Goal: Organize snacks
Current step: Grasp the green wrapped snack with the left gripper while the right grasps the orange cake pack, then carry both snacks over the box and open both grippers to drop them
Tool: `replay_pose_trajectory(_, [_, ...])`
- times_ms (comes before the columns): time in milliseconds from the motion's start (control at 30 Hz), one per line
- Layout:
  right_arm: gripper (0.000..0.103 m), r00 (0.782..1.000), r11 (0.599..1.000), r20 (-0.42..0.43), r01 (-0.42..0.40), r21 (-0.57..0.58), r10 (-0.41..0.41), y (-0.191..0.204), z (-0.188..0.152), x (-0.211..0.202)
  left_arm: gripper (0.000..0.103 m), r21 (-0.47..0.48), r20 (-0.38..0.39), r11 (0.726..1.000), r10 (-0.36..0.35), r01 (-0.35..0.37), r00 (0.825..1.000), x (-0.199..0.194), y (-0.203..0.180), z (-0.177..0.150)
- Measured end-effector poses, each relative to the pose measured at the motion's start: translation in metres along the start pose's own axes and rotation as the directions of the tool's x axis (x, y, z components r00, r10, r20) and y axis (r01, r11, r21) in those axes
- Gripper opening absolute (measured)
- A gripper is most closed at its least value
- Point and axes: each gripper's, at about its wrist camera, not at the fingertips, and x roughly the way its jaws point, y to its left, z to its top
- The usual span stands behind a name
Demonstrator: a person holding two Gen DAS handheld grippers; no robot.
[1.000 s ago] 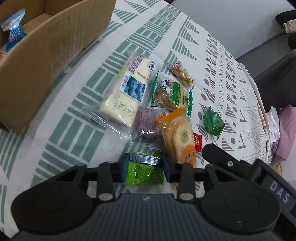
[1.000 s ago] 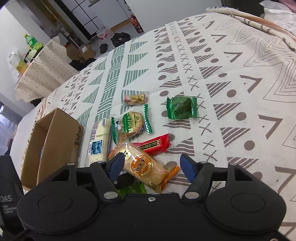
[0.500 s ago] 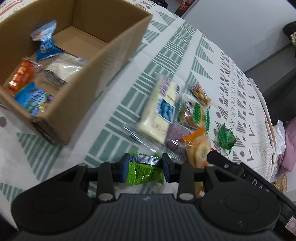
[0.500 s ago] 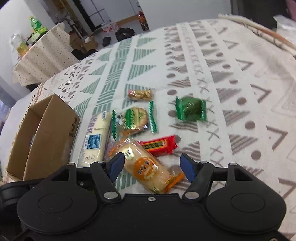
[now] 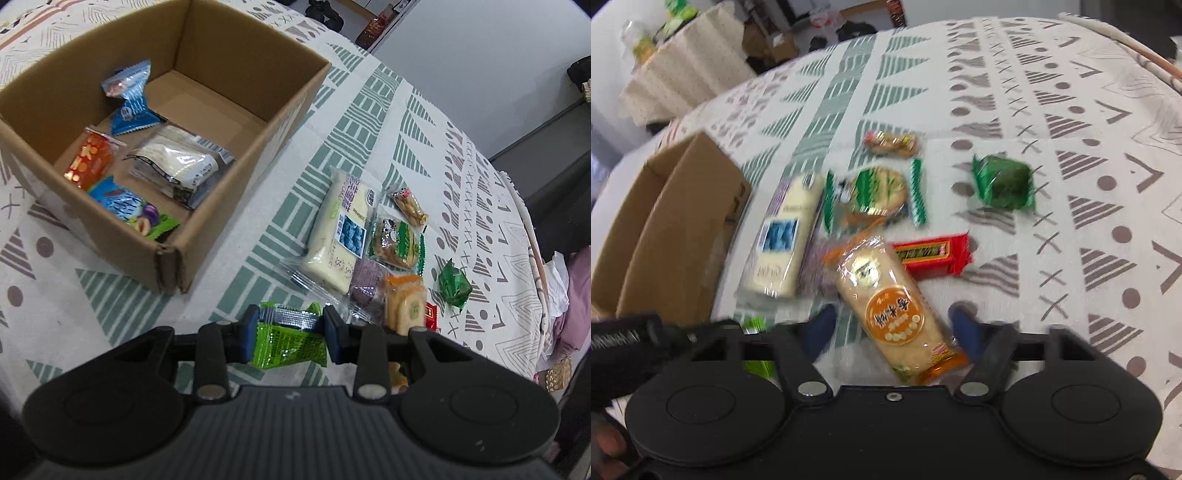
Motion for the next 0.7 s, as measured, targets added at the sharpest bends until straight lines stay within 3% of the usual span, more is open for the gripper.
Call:
replay_pose_trajectory(167, [0.041, 0.999, 1.000, 0.044, 0.012, -0.029, -0.011, 0.005, -0.002, -0.017, 0.036, 0.021, 0.023, 1.000, -0.003, 0.003, 1.000, -0.013, -0.001, -0.002])
replay_pose_trajectory(433, [0.040, 0.987, 0.997, 0.138, -0.076, -0.018, 0.078, 0.011, 0.004, -0.049, 0.036, 0.078, 0.086, 0.997, 0.004, -0.011, 0.996, -0.037, -0.012, 0.001])
replay_pose_trajectory(700, [0.040, 0.954, 0.980, 0.222, -0.199, -0.032, 0.201, 0.022, 0.011, -0.067, 0.036, 0.120, 0.161, 0.992, 0.012, -0.032, 0.987, -0.063, -0.021, 0.009])
